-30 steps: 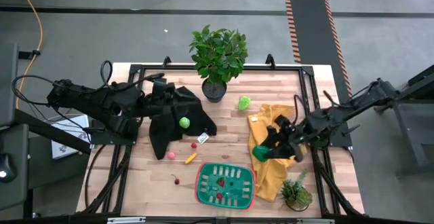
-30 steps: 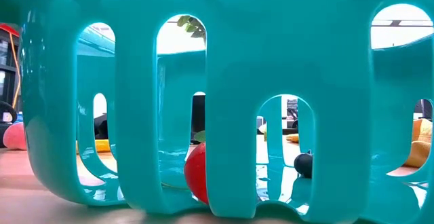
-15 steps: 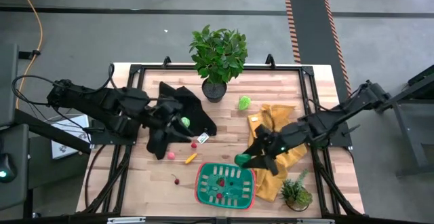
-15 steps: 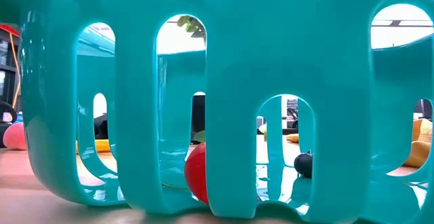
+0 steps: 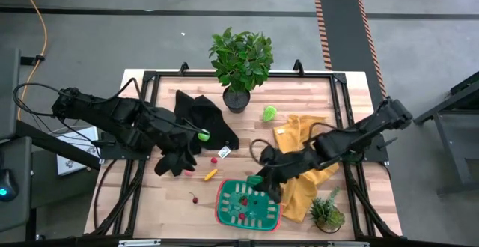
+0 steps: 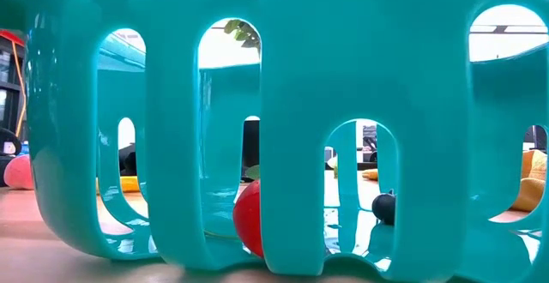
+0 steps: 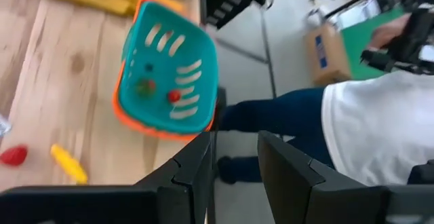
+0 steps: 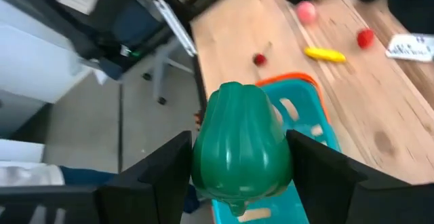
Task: Pick and placing Produce into tupperware
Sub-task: Put the green bell pepper into the blue bin
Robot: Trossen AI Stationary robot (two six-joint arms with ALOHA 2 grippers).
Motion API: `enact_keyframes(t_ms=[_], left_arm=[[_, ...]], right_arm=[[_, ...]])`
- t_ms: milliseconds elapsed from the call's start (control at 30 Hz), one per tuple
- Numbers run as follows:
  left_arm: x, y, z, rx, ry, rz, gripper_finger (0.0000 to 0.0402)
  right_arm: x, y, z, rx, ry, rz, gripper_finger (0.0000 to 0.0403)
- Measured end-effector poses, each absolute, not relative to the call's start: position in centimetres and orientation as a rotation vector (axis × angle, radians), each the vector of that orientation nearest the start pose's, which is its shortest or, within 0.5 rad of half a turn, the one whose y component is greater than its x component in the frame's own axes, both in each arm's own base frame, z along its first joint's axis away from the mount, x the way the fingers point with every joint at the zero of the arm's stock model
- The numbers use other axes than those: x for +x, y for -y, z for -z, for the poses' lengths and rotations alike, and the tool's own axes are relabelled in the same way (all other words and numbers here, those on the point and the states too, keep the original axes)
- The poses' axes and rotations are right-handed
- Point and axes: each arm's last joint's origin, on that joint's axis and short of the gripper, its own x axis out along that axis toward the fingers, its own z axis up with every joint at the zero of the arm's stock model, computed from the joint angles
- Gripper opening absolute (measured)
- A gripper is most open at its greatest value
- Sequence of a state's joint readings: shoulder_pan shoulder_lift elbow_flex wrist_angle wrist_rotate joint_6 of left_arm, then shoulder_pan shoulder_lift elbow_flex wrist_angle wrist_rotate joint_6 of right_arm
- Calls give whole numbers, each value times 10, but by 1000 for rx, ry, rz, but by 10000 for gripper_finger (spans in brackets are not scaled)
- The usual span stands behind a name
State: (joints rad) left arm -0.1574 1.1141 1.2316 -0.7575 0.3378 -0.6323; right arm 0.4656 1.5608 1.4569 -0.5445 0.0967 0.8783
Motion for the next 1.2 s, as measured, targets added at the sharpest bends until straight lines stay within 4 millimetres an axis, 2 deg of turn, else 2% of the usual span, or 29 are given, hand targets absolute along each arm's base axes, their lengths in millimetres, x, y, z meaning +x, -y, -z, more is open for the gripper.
enact_keyframes(t_ms=[333, 833, 1200], left_arm=[[207, 43, -367, -591, -836, 272, 111], [205, 43, -364, -542, -861, 282, 111], [203, 42, -362, -532, -886, 277, 111]], right_arm=[[328, -169, -314, 684, -893, 61, 212], [330, -197, -278, 718, -1030, 158, 212], [338, -203, -258, 711, -1065, 190, 212]])
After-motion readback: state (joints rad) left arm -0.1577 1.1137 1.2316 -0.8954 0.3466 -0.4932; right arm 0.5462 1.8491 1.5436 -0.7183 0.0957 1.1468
